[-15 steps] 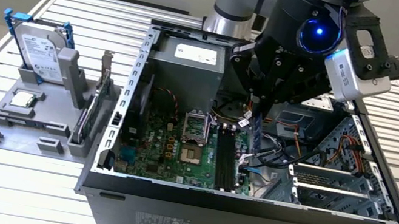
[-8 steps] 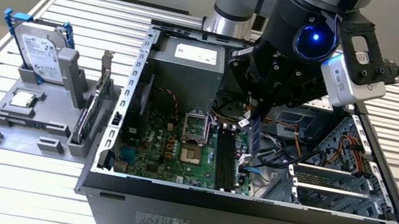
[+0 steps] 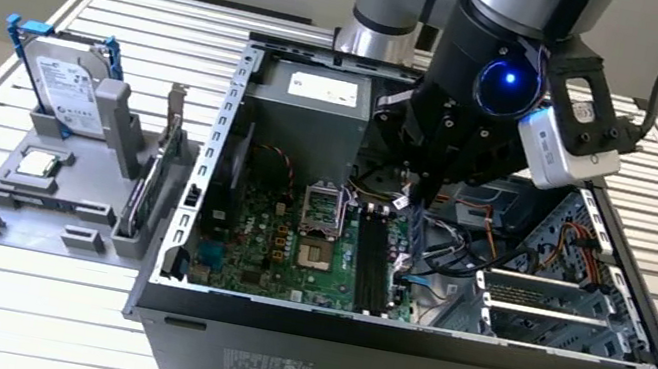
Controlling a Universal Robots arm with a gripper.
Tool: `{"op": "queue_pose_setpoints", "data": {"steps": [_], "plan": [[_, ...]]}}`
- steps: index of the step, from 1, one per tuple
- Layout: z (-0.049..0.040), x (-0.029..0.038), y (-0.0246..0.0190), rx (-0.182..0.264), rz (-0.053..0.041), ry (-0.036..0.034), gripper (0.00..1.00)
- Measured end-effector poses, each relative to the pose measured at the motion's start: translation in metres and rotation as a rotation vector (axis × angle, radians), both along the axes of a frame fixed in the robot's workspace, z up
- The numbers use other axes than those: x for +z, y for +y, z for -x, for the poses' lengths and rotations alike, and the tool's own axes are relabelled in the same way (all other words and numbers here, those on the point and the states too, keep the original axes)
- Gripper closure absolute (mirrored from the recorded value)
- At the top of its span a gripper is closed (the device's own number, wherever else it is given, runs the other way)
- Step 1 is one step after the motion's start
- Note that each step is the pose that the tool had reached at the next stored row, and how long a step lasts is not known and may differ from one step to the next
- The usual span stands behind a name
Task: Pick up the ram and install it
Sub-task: 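Insert the ram into the slot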
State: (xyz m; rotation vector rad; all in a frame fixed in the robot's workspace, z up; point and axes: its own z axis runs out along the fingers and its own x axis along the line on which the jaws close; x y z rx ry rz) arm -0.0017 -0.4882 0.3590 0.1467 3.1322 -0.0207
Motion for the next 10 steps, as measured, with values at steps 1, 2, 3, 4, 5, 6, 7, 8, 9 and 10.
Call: {"op": "queue_pose_setpoints", "data": {"steps": [1, 2, 3, 4, 5, 6, 7, 8, 9, 10], "plan": [[0.0000, -0.0015, 0.0000, 0.000, 0.0000, 0.0000, 1.00], [0.0000, -0.0030, 0.0000, 0.000, -0.0001, 0.0000, 1.00], [0.0000, -0.0044, 0.0000, 0.000, -0.0001, 0.0000, 1.00], [0.0000, -0.0059, 0.0000, 0.000, -0.0001, 0.0000, 1.00], [0.0000, -0.0077, 0.0000, 0.000, -0.0001, 0.0000, 1.00], [0.0000, -0.0094, 0.0000, 0.000, -0.0001, 0.0000, 1.00], [0.0000, -0.0113, 0.0000, 0.000, -0.0001, 0.0000, 1.00], [0.0000, -0.0125, 0.0000, 0.000, 0.0002, 0.0001, 1.00], [0.0000, -0.0138, 0.0000, 0.000, 0.0003, 0.0001, 1.00], [0.0000, -0.0153, 0.0000, 0.000, 0.0006, 0.0000, 1.00]]}}
